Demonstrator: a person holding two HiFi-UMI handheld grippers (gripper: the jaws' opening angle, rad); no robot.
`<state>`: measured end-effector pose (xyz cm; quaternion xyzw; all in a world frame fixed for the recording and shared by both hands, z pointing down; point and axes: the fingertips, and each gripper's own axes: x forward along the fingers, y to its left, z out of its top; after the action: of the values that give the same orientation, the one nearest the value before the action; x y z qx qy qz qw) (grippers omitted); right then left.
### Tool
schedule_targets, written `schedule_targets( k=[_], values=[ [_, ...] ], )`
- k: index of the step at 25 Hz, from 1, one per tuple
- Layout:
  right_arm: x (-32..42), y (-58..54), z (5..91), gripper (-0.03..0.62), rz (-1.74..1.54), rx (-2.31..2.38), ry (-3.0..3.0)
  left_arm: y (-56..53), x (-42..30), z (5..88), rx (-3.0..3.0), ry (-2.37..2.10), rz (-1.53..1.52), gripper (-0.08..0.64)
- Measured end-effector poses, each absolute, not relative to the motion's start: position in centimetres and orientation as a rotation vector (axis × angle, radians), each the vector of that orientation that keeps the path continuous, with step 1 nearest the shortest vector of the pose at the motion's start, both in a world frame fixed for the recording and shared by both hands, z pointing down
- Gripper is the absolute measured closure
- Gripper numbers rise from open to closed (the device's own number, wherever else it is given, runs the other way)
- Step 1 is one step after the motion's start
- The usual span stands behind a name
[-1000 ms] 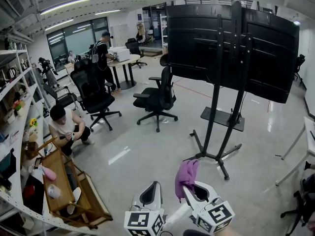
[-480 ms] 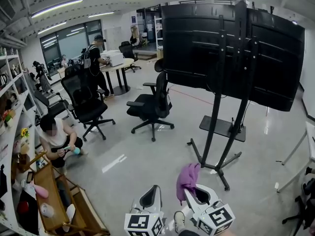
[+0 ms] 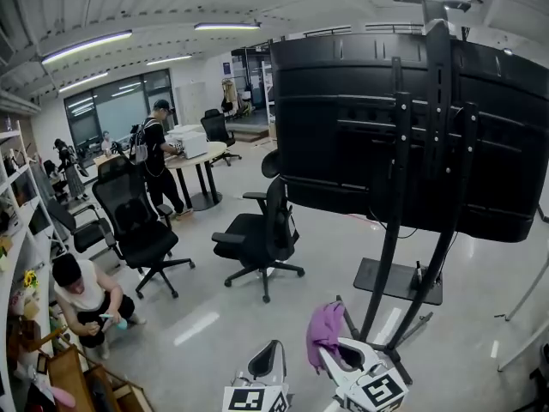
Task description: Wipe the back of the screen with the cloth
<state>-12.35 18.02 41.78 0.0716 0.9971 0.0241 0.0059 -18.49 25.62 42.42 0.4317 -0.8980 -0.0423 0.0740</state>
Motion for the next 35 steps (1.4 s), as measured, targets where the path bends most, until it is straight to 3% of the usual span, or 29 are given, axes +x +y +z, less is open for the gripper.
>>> schedule_targets(
  k=[17, 23, 35],
  values=[
    [-34.9, 2.2, 33.8, 0.532, 0.269, 0.031, 3.038, 10.0, -41.7, 41.0, 1.475, -2.604, -0.110, 0.552],
    [-45.2, -4.5, 22.8, 0.532, 0.544, -0.118, 2.929, 4.6, -50.5, 38.7, 1.604, -2.540, -0.064, 0.552],
    [-60.8, -11.4, -2.7, 0.532, 1.490, -0.690, 2.452, -2.3, -61.1, 37.2, 1.792, -2.465, 0.013, 0.552]
  ],
)
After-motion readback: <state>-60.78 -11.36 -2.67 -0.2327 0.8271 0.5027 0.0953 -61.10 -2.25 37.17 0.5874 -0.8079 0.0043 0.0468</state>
